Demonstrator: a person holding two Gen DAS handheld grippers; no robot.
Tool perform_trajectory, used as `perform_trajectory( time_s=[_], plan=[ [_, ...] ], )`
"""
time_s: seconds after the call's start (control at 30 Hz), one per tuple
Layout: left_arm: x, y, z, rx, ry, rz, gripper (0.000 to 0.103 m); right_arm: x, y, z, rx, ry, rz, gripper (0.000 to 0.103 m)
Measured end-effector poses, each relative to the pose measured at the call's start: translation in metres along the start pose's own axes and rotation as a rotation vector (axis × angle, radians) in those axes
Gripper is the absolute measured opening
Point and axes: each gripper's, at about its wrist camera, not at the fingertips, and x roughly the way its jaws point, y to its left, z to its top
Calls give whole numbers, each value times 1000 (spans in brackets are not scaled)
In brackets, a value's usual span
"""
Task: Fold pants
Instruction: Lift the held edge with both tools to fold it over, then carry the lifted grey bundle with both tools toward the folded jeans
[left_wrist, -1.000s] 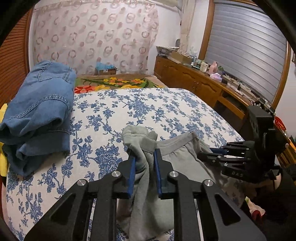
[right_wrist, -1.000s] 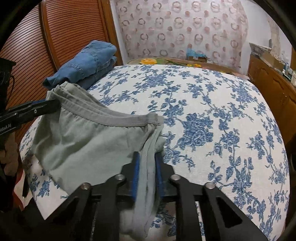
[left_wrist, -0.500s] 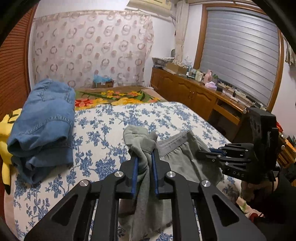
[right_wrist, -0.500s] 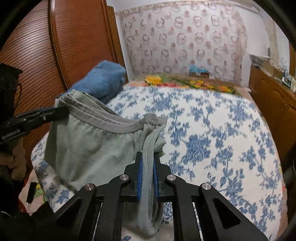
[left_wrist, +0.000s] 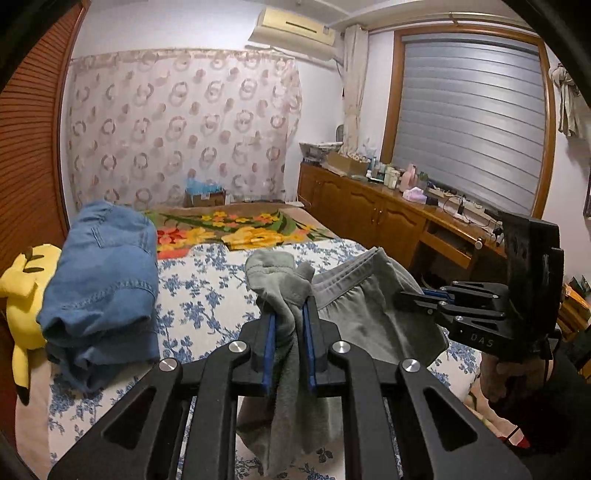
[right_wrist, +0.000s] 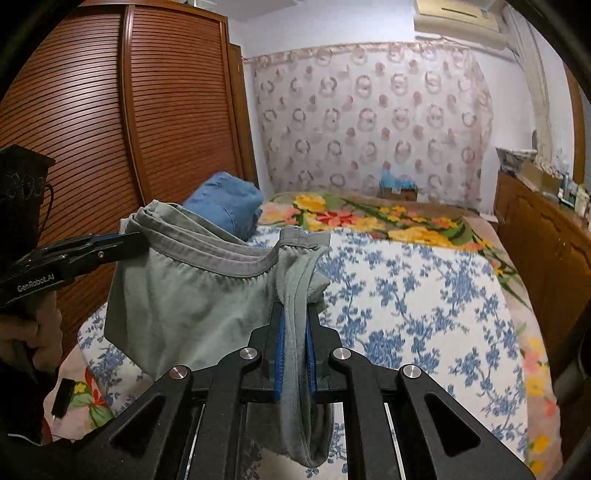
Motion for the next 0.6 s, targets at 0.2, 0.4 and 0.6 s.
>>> perform_trajectory(
  time_s=[0.2,0.4,0.6],
  plan=[
    [2,8,-1,-7,5,19,15,8,2,4,-19,-4,16,10],
    [14,24,-5,-40,29,49,15,32,2,12,-38,10,47,10],
    [18,44,0,-78,25,86,15,61,4,33,-80,9,85,10]
  ],
)
